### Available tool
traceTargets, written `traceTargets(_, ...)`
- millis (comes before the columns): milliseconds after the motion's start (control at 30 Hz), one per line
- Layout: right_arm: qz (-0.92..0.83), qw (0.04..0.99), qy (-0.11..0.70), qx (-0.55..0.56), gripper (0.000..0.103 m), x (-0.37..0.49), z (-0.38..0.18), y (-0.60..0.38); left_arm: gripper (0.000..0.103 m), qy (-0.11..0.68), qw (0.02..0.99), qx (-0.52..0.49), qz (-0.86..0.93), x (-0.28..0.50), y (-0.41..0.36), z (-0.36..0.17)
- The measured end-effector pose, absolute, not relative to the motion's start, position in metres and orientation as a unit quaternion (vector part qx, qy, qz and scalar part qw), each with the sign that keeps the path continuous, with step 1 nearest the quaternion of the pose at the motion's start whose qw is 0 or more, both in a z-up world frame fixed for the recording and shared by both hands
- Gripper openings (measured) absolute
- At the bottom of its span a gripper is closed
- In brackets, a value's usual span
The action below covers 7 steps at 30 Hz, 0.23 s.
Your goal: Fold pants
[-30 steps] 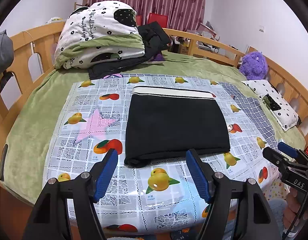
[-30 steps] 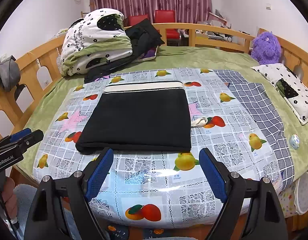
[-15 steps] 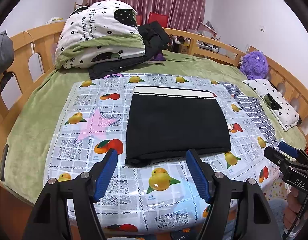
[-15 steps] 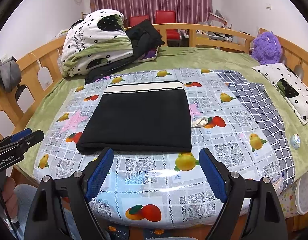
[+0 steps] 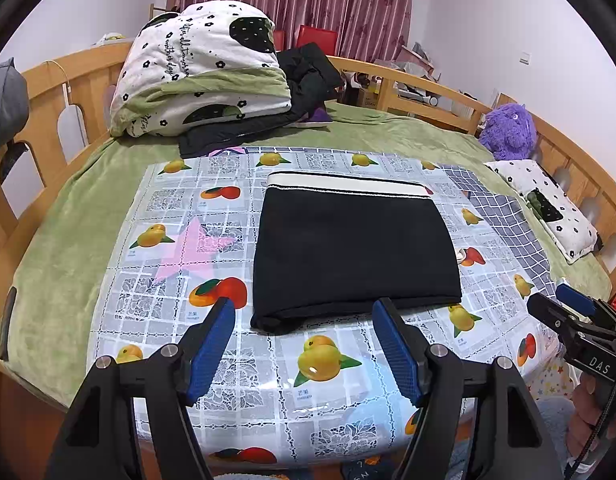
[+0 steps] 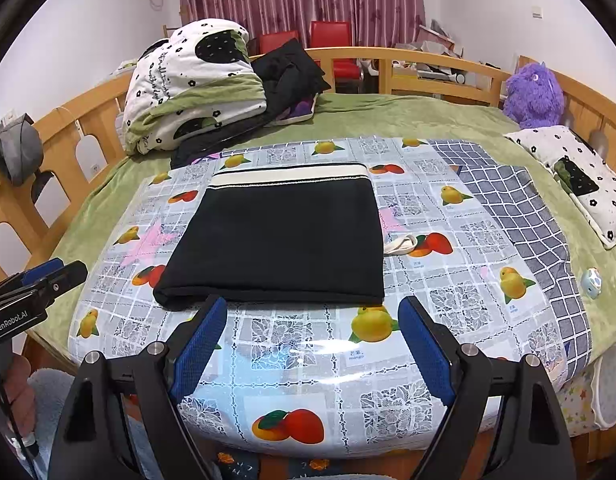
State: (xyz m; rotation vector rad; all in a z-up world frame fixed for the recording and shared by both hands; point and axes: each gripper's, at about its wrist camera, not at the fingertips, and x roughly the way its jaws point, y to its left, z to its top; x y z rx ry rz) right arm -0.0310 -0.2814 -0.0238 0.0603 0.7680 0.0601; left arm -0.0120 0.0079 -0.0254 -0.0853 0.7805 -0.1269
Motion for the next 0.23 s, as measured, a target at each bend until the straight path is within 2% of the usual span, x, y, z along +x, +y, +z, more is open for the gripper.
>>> traceTargets(233,0.029,0.926,0.374,0.031,0.087,-0.0311,-0.0238,-0.2806,0.071,0.38,0.922,-0.041,-0.062,-0.0121,0.0082,-0.0255)
